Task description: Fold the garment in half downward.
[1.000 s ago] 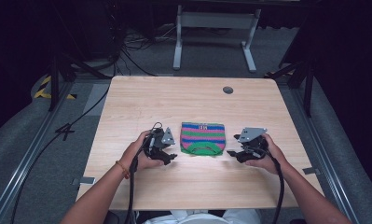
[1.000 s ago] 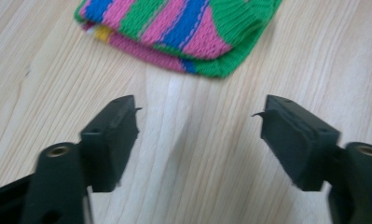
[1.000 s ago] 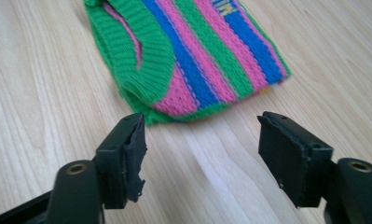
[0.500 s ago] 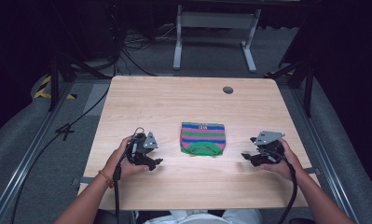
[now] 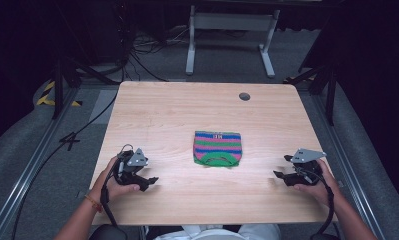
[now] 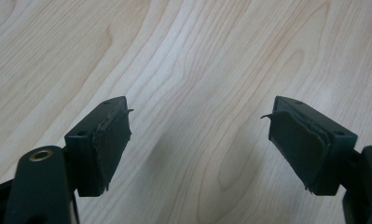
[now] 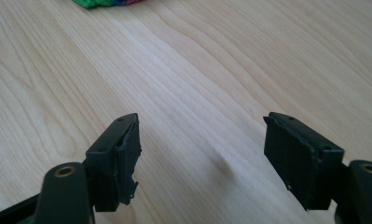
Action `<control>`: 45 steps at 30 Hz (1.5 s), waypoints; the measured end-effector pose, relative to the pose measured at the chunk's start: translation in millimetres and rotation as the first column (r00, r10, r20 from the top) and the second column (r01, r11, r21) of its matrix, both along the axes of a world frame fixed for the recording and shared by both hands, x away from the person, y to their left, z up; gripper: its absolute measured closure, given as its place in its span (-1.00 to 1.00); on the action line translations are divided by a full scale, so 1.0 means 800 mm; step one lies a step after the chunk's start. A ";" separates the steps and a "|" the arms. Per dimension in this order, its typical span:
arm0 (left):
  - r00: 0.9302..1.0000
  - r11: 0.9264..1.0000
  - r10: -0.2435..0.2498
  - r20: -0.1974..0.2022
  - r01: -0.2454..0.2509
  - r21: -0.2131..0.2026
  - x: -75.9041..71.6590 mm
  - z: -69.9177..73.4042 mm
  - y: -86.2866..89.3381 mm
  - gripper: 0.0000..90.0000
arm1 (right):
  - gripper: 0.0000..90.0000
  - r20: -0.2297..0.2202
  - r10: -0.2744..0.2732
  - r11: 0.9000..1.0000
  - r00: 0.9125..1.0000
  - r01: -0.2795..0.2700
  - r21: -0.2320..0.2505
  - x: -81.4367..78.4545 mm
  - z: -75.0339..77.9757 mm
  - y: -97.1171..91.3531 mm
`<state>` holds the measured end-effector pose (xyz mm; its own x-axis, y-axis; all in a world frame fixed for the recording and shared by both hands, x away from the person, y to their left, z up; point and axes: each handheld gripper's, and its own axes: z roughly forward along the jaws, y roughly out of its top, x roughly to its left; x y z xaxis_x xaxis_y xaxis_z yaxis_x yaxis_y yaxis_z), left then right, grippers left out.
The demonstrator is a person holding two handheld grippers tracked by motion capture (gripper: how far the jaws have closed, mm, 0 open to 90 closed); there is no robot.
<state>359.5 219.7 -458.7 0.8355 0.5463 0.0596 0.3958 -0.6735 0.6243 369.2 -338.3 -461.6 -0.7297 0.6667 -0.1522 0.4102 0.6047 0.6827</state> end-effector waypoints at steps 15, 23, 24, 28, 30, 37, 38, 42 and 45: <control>0.995 0.993 0.096 -0.016 -0.097 -0.068 -0.020 -0.011 0.062 -0.57 | -0.40 -0.024 -0.145 0.985 0.989 0.147 0.086 -0.025 -0.017 -0.057; 0.991 0.989 0.121 -0.057 -0.125 -0.077 -0.026 -0.021 0.082 -0.58 | -0.42 -0.038 -0.201 0.971 0.979 0.204 0.125 -0.037 -0.025 -0.077; 0.990 0.986 0.132 -0.059 -0.137 -0.091 -0.025 -0.023 0.084 -0.59 | -0.43 -0.040 -0.202 0.970 0.979 0.206 0.127 -0.039 -0.026 -0.079; 0.985 0.980 0.166 -0.039 -0.169 -0.102 -0.026 -0.026 0.088 -0.64 | -0.46 -0.067 -0.226 0.957 0.972 0.234 0.169 -0.044 -0.031 -0.090; 0.986 0.982 0.165 -0.029 -0.167 -0.094 -0.028 -0.027 0.087 -0.64 | -0.50 -0.067 -0.228 0.958 0.971 0.236 0.166 -0.043 -0.031 -0.091; 0.981 0.975 0.192 -0.007 -0.192 -0.108 -0.030 -0.030 0.085 -0.68 | -0.52 -0.064 -0.220 0.961 0.973 0.228 0.160 -0.042 -0.032 -0.090; 0.981 0.975 0.194 -0.007 -0.193 -0.107 -0.030 -0.030 0.085 -0.68 | -0.52 -0.064 -0.220 0.961 0.973 0.228 0.160 -0.042 -0.032 -0.090; 0.981 0.976 0.191 -0.011 -0.191 -0.106 -0.029 -0.030 0.086 -0.69 | -0.51 -0.065 -0.220 0.960 0.973 0.228 0.162 -0.042 -0.032 -0.091; 0.981 0.976 0.191 -0.011 -0.192 -0.107 -0.029 -0.030 0.085 -0.69 | -0.51 -0.068 -0.224 0.958 0.972 0.232 0.165 -0.042 -0.032 -0.090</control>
<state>336.3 288.0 -482.7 0.7147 0.6994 -0.0085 0.5118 -0.5146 0.6879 335.3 -410.6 -486.8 -0.5587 0.8293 0.0100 0.5583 0.3671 0.7440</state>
